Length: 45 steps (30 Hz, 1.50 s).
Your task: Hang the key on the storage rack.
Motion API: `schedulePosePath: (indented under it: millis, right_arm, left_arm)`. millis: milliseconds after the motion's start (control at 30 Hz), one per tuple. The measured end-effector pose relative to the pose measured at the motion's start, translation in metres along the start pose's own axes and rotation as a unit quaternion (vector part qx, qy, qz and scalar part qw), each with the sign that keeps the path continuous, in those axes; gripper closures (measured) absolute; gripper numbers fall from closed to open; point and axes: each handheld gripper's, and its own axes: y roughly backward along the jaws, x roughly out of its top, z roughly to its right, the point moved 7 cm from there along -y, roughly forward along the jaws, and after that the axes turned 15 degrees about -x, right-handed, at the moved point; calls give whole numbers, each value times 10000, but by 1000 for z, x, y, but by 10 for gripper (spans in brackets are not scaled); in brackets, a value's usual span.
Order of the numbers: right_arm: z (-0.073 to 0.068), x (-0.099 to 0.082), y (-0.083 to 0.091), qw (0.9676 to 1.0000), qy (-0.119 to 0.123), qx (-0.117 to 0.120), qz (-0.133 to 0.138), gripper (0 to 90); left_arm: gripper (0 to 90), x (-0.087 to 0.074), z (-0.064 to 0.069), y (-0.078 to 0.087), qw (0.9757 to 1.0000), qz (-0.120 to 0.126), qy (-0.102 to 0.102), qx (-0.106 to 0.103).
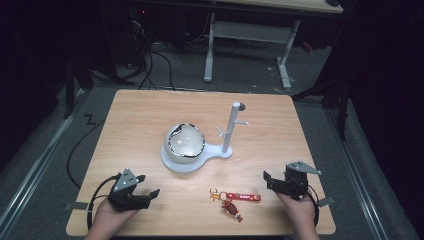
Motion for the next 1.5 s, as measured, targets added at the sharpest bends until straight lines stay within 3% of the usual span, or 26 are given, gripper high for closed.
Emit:
schedulePosePath:
  millis: [467, 767, 800, 900, 1000, 1033, 1067, 1100, 1133, 1233, 1333, 1433, 1500]
  right_arm:
    - [-8, -4, -3, 9998, 127, 91, -130, 101]
    - [-32, -12, 15, 9963, 687, 502, -135, 31]
    - [-40, -15, 21, 9945, 845, 596, -151, 0]
    - [-47, -19, 25, 9932, 905, 699, -222, 0]
    - [-60, -31, 29, 9877, 1283, 821, -348, 13]
    - [-60, -31, 29, 9877, 1283, 821, -348, 13]
    - [-64, -35, 29, 9857, 1419, 820, -384, 30]
    - [-69, -41, 29, 9816, 1626, 891, -452, 65]
    - [-69, -41, 29, 9816, 1626, 891, -452, 65]
    - [-75, -46, 26, 9766, 1867, 924, -528, 81]
    - [-78, -46, 25, 9748, 1932, 993, -510, 103]
    - [-81, -45, 22, 9720, 2011, 1093, -531, 160]
    - [-86, -43, 19, 9685, 2131, 1184, -507, 227]
  left_arm:
    - [254, 0, -3, 3, 10000, 66, -23, 8]
    - [257, 1, -2, 3, 10000, 89, 6, -14]
    - [260, 4, -3, 1, 9999, 114, -13, -20]
    - [260, 10, -4, -2, 9998, 186, -32, -56]
    - [260, 15, -5, -9, 9997, 200, -75, -110]
    - [260, 17, -5, -11, 9997, 186, -96, -137]
    - [260, 17, -5, -14, 9997, 165, -91, -175]
    - [260, 18, -4, -16, 9997, 143, -105, -191]
    - [260, 18, -3, -17, 9996, 114, -133, -199]
    - [260, 20, 0, -19, 9995, 100, -218, -207]
    - [260, 19, 0, -17, 9995, 73, -240, -196]
    - [260, 15, -1, -14, 9996, 59, -198, -175]
    - [260, 13, -1, -8, 9997, 95, -186, -130]
